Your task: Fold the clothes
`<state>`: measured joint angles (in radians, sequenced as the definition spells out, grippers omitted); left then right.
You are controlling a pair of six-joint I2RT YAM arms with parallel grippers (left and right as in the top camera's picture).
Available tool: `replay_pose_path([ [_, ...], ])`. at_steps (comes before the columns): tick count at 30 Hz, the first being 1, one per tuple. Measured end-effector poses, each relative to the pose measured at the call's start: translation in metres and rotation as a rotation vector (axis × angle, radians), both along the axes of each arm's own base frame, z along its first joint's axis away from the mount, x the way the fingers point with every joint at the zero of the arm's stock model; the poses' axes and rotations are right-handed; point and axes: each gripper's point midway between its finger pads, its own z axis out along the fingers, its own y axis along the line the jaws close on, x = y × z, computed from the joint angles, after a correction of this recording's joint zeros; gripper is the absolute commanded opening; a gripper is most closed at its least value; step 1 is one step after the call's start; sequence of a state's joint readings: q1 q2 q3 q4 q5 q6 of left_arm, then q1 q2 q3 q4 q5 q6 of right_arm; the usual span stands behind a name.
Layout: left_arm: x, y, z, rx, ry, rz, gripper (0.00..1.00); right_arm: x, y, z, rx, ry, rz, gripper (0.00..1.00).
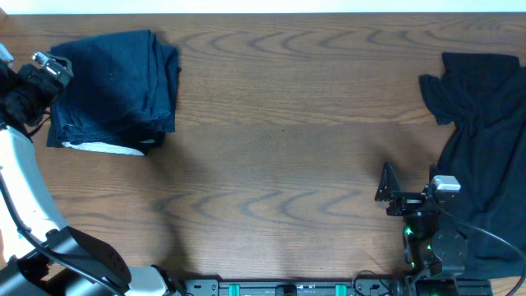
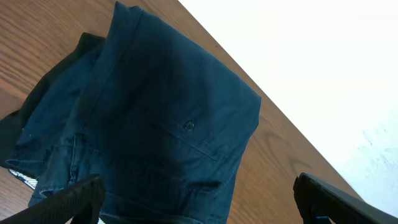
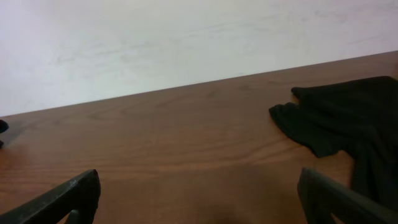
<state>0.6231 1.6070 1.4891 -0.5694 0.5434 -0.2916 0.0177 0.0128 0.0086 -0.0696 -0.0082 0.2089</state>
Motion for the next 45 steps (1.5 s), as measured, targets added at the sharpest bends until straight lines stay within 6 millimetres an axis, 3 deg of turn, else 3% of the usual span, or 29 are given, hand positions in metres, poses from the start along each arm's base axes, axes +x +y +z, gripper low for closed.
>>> replay_pose_path([
  [17,0.001,-0.002,0.0,0.0,0.0,-0.005,0.98,0.0,0.0,0.0,-0.002,0.0,0.0,0.99],
  [23,-0.003,-0.019,0.009,0.002,0.0,-0.031,0.98,0.0,0.0,0.0,-0.002,0.0,0.0,0.99],
  [26,-0.004,-0.048,0.038,0.044,-0.059,-0.086,0.98,0.0,0.0,0.0,-0.001,0.0,0.0,0.99],
  [33,-0.027,-0.162,0.122,0.133,-0.266,-0.327,0.98,0.0,0.0,0.0,-0.001,0.0,0.0,0.99],
  [40,-0.056,-0.243,0.155,0.138,-0.374,-0.531,0.98,0.0,0.0,0.0,-0.001,0.0,0.0,0.99],
  [45,-0.083,-0.273,0.176,0.144,-0.446,-0.611,0.98,0.0,0.0,0.0,-0.001,0.0,0.0,0.99],
])
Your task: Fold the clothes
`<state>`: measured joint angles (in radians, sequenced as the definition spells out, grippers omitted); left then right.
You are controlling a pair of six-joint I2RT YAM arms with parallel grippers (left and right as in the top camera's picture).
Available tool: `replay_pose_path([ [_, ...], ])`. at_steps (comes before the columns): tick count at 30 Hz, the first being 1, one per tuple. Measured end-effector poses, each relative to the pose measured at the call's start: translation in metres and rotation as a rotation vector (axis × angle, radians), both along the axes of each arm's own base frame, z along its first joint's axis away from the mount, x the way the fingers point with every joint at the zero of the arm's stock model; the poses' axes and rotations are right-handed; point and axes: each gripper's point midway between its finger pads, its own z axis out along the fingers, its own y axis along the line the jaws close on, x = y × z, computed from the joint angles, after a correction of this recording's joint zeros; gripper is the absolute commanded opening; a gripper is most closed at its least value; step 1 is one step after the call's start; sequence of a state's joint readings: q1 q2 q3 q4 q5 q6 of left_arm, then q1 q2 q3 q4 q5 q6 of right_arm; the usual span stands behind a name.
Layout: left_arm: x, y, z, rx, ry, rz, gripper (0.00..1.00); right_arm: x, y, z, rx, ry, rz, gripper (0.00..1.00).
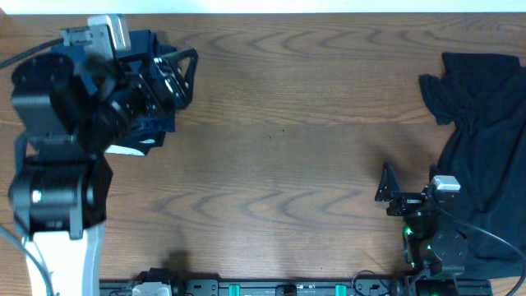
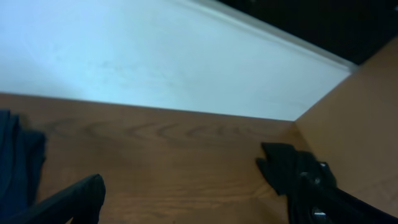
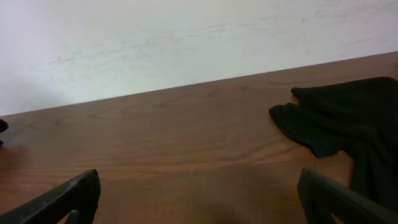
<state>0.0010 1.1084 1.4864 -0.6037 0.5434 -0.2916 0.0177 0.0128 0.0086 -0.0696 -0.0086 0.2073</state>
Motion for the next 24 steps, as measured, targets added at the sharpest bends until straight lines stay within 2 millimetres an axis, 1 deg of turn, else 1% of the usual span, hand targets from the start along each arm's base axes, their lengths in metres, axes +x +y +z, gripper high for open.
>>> replay_pose_path([
  [2,-0.013,-0.003,0.007,0.0,-0.018,-0.01,0.98,0.0,0.0,0.0,0.0,0.0,0.0,0.99],
  [4,-0.025,-0.004,0.006,0.0,-0.006,-0.013,0.98,0.0,0.0,0.0,0.0,0.0,0.0,0.99],
  [7,-0.043,-0.004,-0.008,0.001,0.068,-0.015,0.98,0.0,0.0,0.0,0.0,0.0,0.0,0.99],
  [10,-0.048,-0.004,-0.016,0.001,0.102,-0.015,0.98,0.0,0.0,0.0,0.0,0.0,0.001,0.99],
  [12,-0.05,-0.004,-0.026,0.001,0.124,-0.015,0.98,0.0,0.0,0.0,0.0,0.0,0.001,0.99],
  [14,-0.052,-0.004,-0.041,0.002,0.154,-0.014,0.98,0.0,0.0,0.0,0.0,0.0,0.002,0.99],
  [16,-0.053,-0.003,-0.06,0.005,0.193,-0.007,0.98,0.0,0.0,0.0,0.0,0.0,0.002,0.99],
  [17,-0.054,-0.002,-0.076,0.008,0.226,-0.001,0.98,0.0,0.0,0.0,0.0,0.0,0.002,0.99],
  [19,-0.052,-0.001,-0.093,0.012,0.239,0.005,0.98,0.0,0.0,0.0,0.0,-0.001,0.002,0.99],
  [22,-0.046,0.0,-0.129,0.014,0.255,0.01,0.98,0.0,0.0,0.0,0.0,0.0,0.003,0.99],
  [24,-0.044,0.0,-0.158,0.014,0.269,0.012,0.98,0.0,0.0,0.0,0.0,0.0,0.003,0.99],
])
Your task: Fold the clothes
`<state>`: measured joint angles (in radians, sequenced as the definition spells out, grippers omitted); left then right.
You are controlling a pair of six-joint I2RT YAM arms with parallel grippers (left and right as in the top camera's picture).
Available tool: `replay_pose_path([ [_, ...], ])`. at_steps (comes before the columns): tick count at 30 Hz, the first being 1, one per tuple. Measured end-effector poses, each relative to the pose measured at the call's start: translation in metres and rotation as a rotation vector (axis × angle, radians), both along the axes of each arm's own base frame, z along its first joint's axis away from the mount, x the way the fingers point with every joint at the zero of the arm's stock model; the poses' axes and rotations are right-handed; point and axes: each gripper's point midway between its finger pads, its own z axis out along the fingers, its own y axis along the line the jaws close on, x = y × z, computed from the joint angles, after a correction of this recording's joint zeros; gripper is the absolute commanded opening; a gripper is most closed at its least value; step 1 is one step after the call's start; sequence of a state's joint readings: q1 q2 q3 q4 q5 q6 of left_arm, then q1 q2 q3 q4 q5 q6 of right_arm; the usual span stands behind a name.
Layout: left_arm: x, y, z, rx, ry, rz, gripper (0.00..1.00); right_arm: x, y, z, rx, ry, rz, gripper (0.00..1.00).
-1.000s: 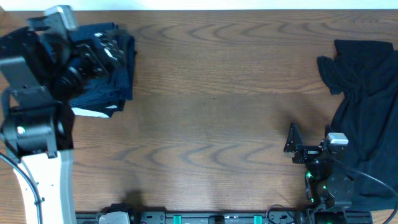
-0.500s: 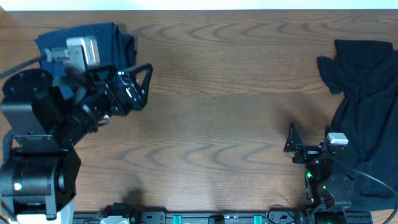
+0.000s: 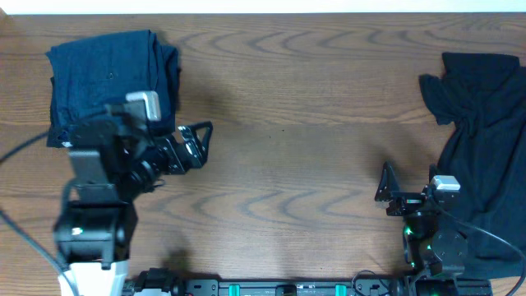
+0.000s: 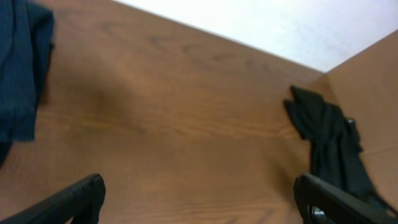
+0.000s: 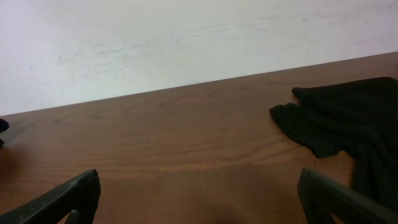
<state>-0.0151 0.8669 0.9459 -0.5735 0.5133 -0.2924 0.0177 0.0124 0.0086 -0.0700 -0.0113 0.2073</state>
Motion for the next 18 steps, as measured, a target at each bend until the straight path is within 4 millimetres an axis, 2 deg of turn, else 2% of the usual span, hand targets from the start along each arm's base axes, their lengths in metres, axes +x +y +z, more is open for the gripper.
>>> replay_pose_path([
  [4,0.001,0.002,-0.049,0.005,-0.01,0.009,0.98,0.0,0.0,0.0,0.0,0.0,0.0,0.99],
  [8,0.002,0.013,-0.091,0.042,-0.061,0.069,0.98,0.0,0.0,0.0,0.0,0.0,0.0,0.99],
  [14,-0.002,0.032,-0.14,0.096,-0.135,0.171,0.98,0.0,0.0,0.0,0.0,0.0,0.0,0.99],
  [18,-0.009,0.042,-0.166,0.126,-0.135,0.225,0.98,0.0,0.0,0.0,0.0,0.0,0.0,0.99],
])
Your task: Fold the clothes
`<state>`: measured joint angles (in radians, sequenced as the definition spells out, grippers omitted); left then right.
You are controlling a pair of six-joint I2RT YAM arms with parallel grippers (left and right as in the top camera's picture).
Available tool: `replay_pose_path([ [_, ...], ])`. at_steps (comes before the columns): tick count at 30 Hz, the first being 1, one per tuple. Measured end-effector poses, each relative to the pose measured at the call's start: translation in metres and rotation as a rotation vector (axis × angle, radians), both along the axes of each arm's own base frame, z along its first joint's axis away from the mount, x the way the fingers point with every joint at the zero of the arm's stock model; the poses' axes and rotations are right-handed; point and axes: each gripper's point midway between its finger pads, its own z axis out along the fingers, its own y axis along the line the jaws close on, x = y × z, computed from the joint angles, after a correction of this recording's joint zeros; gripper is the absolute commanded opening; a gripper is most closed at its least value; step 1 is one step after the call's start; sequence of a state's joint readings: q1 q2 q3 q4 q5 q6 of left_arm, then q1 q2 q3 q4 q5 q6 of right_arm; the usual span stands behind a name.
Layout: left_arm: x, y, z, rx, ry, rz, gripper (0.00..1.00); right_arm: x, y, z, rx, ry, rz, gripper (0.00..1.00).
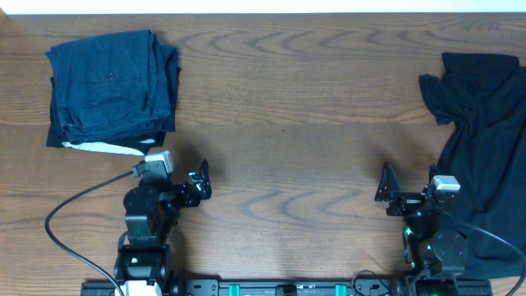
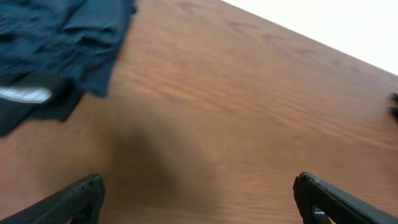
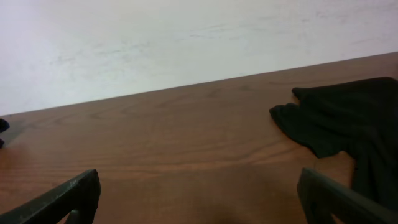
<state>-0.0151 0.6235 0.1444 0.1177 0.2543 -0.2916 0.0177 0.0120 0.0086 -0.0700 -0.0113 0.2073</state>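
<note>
A folded stack of dark blue clothes (image 1: 111, 86) lies at the table's far left; its edge shows in the left wrist view (image 2: 59, 43). A black unfolded garment (image 1: 485, 140) sprawls along the right edge, and a corner of it appears in the right wrist view (image 3: 339, 121). My left gripper (image 1: 200, 181) is open, low over bare wood near the front, below the stack. On the right, my other gripper (image 1: 385, 182) is open near the front, just left of the black garment. Both hold nothing.
The brown wooden table (image 1: 288, 123) runs to a white wall at the back (image 3: 186, 37). Arm bases and a rail sit along the front edge (image 1: 288, 288). A cable loops from the left arm (image 1: 66, 210).
My left arm has drawn back toward the front edge and dropped lower, its open gripper now below the folded stack. The right arm and both garments have not moved.
My left gripper was open over the folded blue stack at the far left. Then it was beside the stack, pointing across the table. Then it was below the stack, and now it rests low near the front. The right arm stayed still throughout.
</note>
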Motion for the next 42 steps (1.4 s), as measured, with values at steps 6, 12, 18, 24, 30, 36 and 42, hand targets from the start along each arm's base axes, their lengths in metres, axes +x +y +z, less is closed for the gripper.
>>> replay_pose_path([
  [6,-0.005,0.015,-0.016,0.04,0.01,0.082,0.98,0.0,0.0,0.0,0.0,0.0,0.0,0.99],
  [12,-0.006,0.033,-0.021,0.085,0.015,0.173,0.98,0.0,0.0,0.0,0.0,0.0,0.0,0.99],
  [18,-0.006,0.041,-0.02,0.116,0.007,0.211,0.98,0.0,0.0,0.0,0.0,0.0,0.0,0.99],
  [24,-0.007,0.044,-0.019,0.137,-0.006,0.218,0.98,0.0,0.0,0.0,0.0,0.0,0.0,0.99],
  [30,-0.017,0.045,-0.039,0.143,0.026,0.218,0.98,0.0,0.0,0.0,0.0,0.0,0.0,0.99],
  [36,-0.016,0.045,-0.033,0.152,-0.002,0.217,0.98,0.0,0.0,0.0,0.0,0.0,0.0,0.99],
  [42,-0.014,0.04,-0.016,0.197,-0.083,0.168,0.98,0.0,0.0,0.0,0.0,0.0,0.0,0.99],
])
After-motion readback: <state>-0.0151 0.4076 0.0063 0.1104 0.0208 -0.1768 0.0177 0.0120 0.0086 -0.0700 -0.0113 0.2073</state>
